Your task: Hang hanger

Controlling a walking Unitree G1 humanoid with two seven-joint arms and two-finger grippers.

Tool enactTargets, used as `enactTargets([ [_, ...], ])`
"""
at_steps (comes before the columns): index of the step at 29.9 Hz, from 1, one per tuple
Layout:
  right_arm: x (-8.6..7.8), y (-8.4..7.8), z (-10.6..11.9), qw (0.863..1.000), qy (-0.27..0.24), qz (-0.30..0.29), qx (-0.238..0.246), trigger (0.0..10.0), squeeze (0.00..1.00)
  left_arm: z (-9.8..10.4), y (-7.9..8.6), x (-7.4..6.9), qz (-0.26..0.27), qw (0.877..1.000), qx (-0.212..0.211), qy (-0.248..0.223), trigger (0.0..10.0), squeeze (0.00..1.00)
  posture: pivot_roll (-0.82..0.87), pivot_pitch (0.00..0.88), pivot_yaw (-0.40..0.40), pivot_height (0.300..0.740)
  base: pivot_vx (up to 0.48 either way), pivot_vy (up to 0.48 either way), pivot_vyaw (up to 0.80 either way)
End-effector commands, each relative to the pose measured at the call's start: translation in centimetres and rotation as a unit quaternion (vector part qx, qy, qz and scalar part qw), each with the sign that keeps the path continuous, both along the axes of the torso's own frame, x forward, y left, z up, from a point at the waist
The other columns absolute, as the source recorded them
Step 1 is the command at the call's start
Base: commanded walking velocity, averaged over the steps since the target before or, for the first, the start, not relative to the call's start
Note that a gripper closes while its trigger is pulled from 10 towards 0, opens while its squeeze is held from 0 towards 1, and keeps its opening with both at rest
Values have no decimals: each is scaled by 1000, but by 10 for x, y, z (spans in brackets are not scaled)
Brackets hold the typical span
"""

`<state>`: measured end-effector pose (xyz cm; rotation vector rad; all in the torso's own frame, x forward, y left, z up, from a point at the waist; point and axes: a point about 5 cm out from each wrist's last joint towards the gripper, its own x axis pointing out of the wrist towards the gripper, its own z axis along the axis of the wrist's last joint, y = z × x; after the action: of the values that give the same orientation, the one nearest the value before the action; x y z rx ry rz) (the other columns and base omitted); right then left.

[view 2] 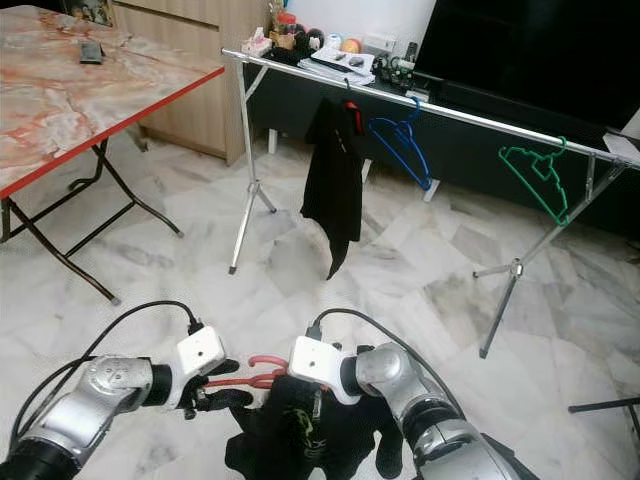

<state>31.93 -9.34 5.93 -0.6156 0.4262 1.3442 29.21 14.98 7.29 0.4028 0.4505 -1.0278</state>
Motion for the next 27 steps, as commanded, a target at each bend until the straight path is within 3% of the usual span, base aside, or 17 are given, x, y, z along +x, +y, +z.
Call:
enactTargets([
  [1,6,-2,8,1000,-5,-6,13,10000,0,2,-6,4,-10,1000,11,-16,10000,0,149,69,-181,740,0,0,0],
  [12,7,-3,11,1000,-1,-9,21,10000,0,-7,-10,4,-17,999,25,-14,9804,0,144,74,-182,740,0,0,0],
  [14,7,-3,11,1000,-2,-11,24,10000,0,-9,-10,2,-22,999,24,-9,4667,0,144,75,-182,740,0,0,0],
  [16,8,-3,11,1000,-1,-11,24,10000,0,-10,-10,1,-25,999,24,-7,3373,0,143,75,-183,740,0,0,0],
  [21,8,-3,12,1000,0,-10,23,10000,0,-12,-12,1,-30,999,25,-7,3059,0,144,75,-185,740,0,0,0],
  [22,8,-3,12,1000,-1,-10,24,10000,0,-11,-14,1,-31,999,21,-9,2235,0,143,75,-185,740,0,0,0],
  [23,8,-3,12,1000,-1,-10,23,10000,0,-10,-15,1,-31,999,18,-8,0,0,143,75,-185,740,0,0,0],
  [27,8,-3,12,1000,-2,-10,24,10000,0,-10,-16,2,-32,999,15,-8,0,0,142,75,-185,740,0,0,0],
])
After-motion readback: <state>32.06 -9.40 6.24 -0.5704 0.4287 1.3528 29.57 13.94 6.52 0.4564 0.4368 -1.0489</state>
